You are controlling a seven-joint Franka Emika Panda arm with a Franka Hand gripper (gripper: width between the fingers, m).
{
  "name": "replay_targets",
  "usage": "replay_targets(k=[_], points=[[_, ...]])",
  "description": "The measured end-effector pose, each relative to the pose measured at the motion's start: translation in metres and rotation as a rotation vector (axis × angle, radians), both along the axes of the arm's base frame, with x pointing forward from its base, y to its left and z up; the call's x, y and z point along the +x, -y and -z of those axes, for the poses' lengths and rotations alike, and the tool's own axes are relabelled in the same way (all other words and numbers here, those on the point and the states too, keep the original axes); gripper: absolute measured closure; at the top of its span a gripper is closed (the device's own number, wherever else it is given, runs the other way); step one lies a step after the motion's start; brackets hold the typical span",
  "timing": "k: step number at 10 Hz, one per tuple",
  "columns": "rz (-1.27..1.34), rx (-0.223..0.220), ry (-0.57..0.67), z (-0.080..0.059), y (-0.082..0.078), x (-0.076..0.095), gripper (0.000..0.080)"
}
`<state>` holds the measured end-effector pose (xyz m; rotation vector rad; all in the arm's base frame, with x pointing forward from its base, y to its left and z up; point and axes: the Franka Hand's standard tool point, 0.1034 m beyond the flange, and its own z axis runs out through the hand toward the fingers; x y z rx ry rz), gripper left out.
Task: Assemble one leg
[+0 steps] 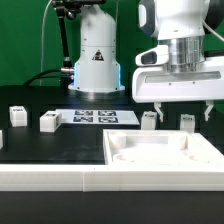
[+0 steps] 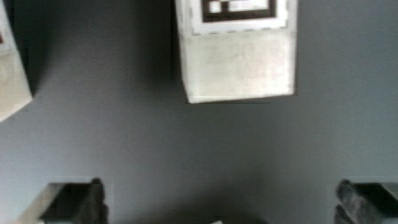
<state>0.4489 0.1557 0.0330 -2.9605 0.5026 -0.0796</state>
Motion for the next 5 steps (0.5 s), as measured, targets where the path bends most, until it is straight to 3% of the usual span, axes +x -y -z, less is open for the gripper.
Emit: replay_targets(k=[2,5], points=[[-0.062,0.002,-0.116,0.0001,-0.002,-0.0067,0.0151],[-0.092,0.037,-0.287,-0.0043,0.0074,-0.0058,0.0151]])
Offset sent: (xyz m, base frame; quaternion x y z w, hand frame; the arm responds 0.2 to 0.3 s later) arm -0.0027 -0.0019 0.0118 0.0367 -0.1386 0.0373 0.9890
